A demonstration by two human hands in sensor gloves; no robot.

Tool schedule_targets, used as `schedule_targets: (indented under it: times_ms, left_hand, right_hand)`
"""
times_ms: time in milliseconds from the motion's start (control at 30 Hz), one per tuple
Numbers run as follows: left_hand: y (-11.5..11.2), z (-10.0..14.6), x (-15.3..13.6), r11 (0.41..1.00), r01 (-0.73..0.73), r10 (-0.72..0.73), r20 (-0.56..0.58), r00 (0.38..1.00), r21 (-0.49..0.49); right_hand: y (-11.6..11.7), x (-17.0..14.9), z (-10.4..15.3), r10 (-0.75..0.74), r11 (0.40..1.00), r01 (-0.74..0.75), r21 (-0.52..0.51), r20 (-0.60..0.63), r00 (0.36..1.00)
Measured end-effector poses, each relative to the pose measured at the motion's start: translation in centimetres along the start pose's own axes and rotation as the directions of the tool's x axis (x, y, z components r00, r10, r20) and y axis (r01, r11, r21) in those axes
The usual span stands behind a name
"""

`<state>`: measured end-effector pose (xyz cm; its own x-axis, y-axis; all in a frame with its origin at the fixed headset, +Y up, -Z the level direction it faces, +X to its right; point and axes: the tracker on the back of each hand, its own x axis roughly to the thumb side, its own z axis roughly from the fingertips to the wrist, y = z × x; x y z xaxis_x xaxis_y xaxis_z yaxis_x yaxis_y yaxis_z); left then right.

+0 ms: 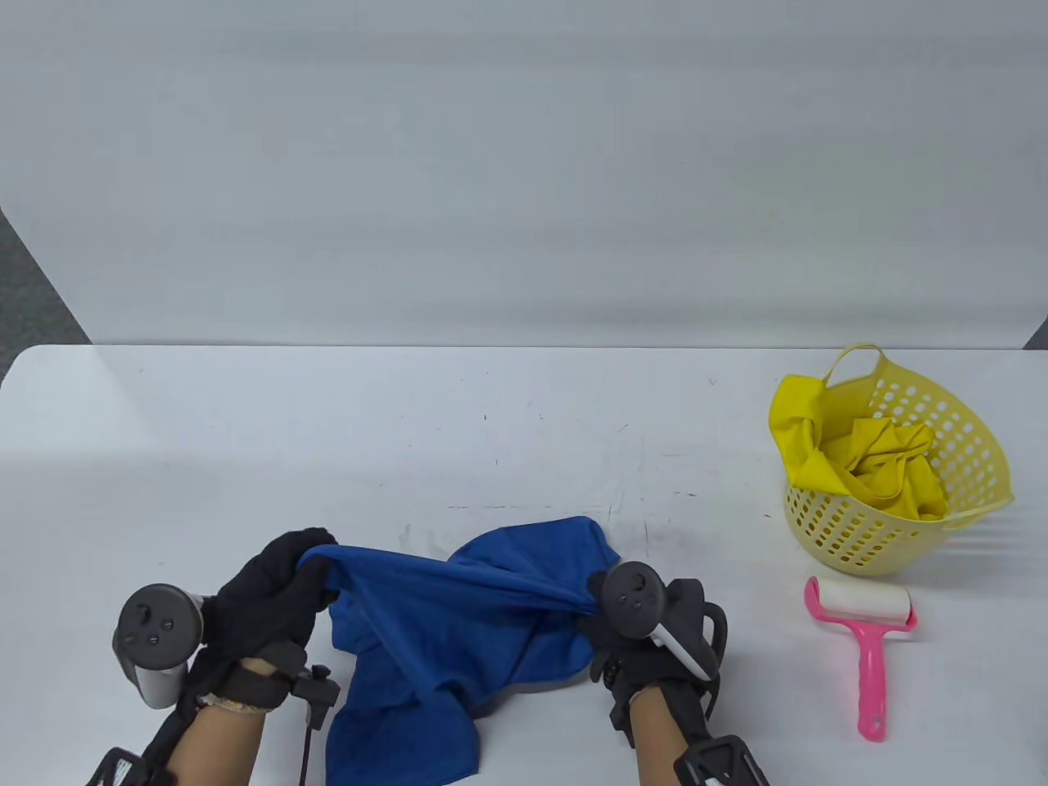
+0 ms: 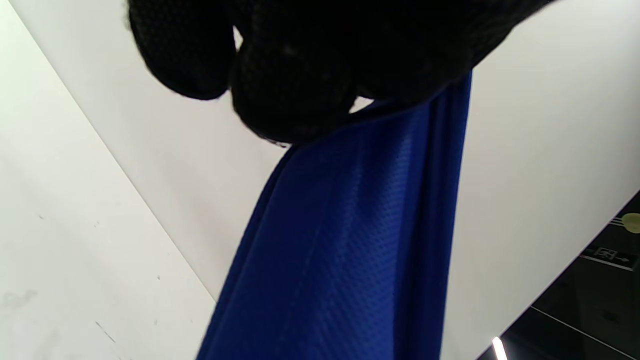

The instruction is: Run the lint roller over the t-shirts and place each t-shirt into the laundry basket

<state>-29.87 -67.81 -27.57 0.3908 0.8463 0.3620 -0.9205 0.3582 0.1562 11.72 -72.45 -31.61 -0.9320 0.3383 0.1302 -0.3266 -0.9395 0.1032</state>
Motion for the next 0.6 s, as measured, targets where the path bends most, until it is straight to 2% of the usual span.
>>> schedule_targets:
  times_ms: [67,100,167,200,233,267,300,333,367,400,533,567,600]
  left_hand:
    - [0.6,-0.1,-0.6,0.999,-0.027,0.028,-0.040,0.999,0.029]
    - [1.0,-0.1,-1.0,0.998,-0.028,0.031,-0.052,0.998,0.051]
    - [1.9,0.0,-1.4,0.996,-0.005,0.012,-0.072,0.997,0.093]
    - [2.4,0.0,-1.6,0.992,-0.004,0.014,-0.084,0.996,0.125]
    - [2.8,0.1,-1.7,0.987,-0.017,0.033,-0.095,0.995,0.161]
    - [3.2,0.2,-1.9,0.982,-0.038,0.058,-0.105,0.993,0.188]
    - [3.3,0.2,-2.0,0.978,-0.051,0.074,-0.111,0.991,0.200]
    - [3.4,0.3,-2.0,0.977,-0.061,0.087,-0.121,0.989,0.205]
    - [3.4,0.3,-1.9,0.979,-0.059,0.082,-0.114,0.990,0.193]
    - [3.1,0.2,-1.7,0.985,-0.037,0.054,-0.103,0.993,0.167]
    - [0.2,-0.1,0.3,0.997,0.073,-0.073,0.000,0.997,-0.025]
    - [-1.0,0.0,1.1,0.988,0.130,-0.128,0.035,0.991,-0.087]
    - [-2.1,0.1,1.8,0.970,0.207,-0.199,0.074,0.977,-0.126]
  right_hand:
    - [-0.2,0.0,0.1,0.020,0.999,-0.020,0.034,0.001,1.000]
    - [-0.5,-0.1,0.2,-0.016,0.999,0.014,0.039,0.037,0.999]
    - [-1.2,-0.7,0.4,-0.194,0.981,0.195,-0.013,0.054,0.980]
    - [-1.5,-1.2,0.4,-0.374,0.927,0.375,0.005,0.104,0.922]
    - [-1.5,-1.7,0.3,-0.559,0.828,0.556,0.070,0.172,0.811]
    - [-1.2,-2.0,0.1,-0.716,0.697,0.700,0.154,0.185,0.673]
    - [-1.0,-2.2,0.1,-0.805,0.593,0.782,0.193,0.139,0.576]
    - [-0.7,-2.3,0.2,-0.886,0.463,0.864,0.197,0.123,0.447]
    - [-0.5,-2.2,0.2,-0.922,0.385,0.906,0.175,0.119,0.369]
    - [-0.3,-1.9,0.1,-0.938,0.343,0.926,0.155,0.104,0.330]
    - [0.7,0.4,0.5,-0.964,0.266,0.949,0.168,0.051,0.262]
    - [1.0,1.3,0.8,-0.964,0.266,0.949,0.169,0.044,0.262]
    - [0.9,2.0,1.0,-0.941,0.339,0.926,0.168,0.057,0.334]
